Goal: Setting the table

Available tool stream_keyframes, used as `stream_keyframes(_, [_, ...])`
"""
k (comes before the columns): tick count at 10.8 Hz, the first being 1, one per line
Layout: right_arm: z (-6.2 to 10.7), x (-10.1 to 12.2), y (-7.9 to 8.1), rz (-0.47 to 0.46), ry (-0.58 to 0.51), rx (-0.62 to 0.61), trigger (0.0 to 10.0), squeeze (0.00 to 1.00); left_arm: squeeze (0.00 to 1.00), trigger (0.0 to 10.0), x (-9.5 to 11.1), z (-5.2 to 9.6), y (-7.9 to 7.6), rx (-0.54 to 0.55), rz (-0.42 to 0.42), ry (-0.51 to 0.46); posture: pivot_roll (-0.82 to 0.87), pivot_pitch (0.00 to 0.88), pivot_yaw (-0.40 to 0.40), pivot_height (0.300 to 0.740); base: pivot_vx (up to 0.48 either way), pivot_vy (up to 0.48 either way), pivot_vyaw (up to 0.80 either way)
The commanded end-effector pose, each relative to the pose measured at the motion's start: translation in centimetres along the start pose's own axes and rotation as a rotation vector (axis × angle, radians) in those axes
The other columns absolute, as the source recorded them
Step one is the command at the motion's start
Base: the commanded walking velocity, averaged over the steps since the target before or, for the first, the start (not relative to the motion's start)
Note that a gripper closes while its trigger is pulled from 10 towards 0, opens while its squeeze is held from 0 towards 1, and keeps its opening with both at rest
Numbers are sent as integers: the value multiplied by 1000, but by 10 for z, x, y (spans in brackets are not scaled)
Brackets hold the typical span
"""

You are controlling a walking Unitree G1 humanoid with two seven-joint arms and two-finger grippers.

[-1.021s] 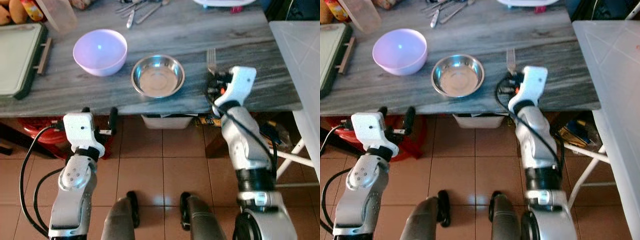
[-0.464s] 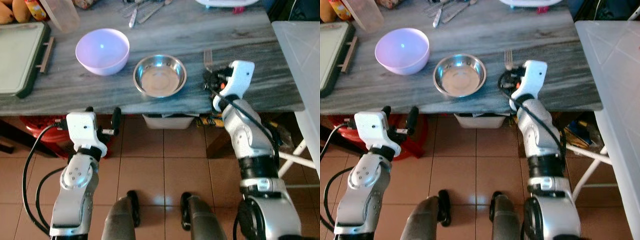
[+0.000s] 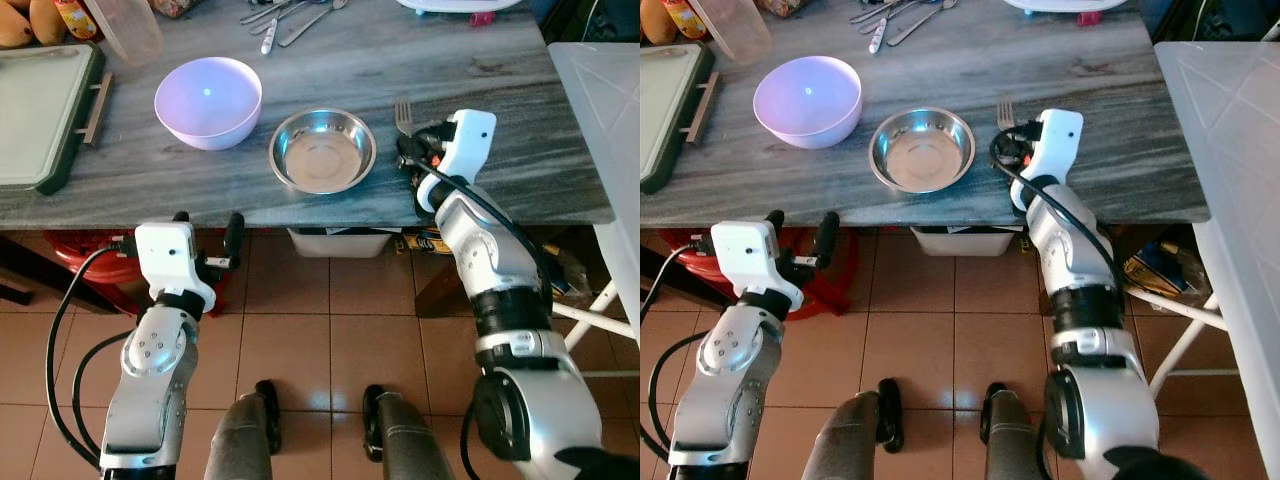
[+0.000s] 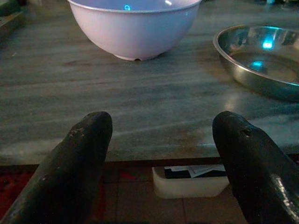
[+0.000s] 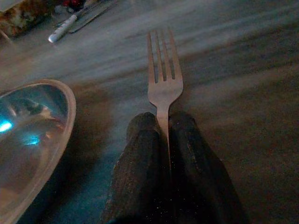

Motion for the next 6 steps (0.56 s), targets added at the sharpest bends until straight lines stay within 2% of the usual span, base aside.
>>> stream_keyframes(1, [-1, -8, -5, -25, 35, -27, 10000, 0, 0, 10000, -4, 2, 3, 0, -5, 22, -10, 287, 81, 740, 0, 0, 0])
stream_keyframes(4, [-8, -8, -10, -98, 70, -55, 10000, 0, 0, 10000, -4, 2, 2, -5, -5, 26, -7, 286, 83, 740, 0, 0, 0])
stream_keyframes(6, [-10, -14, -13, -73, 131, -66, 10000, 0, 0, 10000, -5, 2, 2, -6, -5, 30, -6, 286, 82, 740, 0, 0, 0])
Point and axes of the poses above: a point about 5 cm out from each wrist's last joint towards the gripper, its own z axis pointing back from the gripper into the wrist, its own x axis along the axis of the wrist's last joint, y = z × x, the point moved 4 cm from there along -z, pointing out of the wrist towards the gripper, and after that the axes turned 1 degree about z, right-handed, at the moved point
